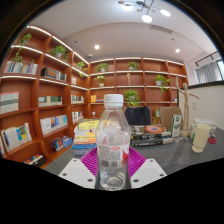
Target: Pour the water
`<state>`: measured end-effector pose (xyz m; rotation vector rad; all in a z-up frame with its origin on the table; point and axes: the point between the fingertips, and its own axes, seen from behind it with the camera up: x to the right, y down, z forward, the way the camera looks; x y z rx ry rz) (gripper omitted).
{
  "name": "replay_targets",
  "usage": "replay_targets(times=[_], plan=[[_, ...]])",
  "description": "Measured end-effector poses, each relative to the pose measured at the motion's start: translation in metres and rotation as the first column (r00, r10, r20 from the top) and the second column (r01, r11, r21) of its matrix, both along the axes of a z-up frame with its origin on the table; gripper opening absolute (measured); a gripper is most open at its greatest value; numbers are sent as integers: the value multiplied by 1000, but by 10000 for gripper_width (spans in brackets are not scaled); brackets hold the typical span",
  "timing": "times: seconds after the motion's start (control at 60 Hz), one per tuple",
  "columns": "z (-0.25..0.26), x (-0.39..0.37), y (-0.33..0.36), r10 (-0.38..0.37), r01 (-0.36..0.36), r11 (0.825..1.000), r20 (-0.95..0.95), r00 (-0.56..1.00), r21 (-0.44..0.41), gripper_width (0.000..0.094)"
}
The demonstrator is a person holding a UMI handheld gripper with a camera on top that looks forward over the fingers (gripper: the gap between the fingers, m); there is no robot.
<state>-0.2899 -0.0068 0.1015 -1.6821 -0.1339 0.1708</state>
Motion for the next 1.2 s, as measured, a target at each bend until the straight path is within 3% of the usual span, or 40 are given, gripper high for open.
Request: replay_targets(times=[0.15, 0.283, 0.483, 0.617, 0.783, 0.967, 1.2], plan=[[2, 37, 6, -54, 48, 997, -101, 993, -54, 378], [25, 88, 21, -92, 69, 995, -391, 916, -72, 380], [76, 192, 46, -171, 164, 982, -823, 542, -96, 379], [97, 245, 77, -131, 167, 982, -956, 262, -89, 377], [121, 286, 100, -41, 142, 988, -992, -120, -58, 378], [123, 298, 115, -18, 81, 995, -889, -458, -62, 380], [120, 316, 121, 23, 87, 995, -778, -628, -41, 376]])
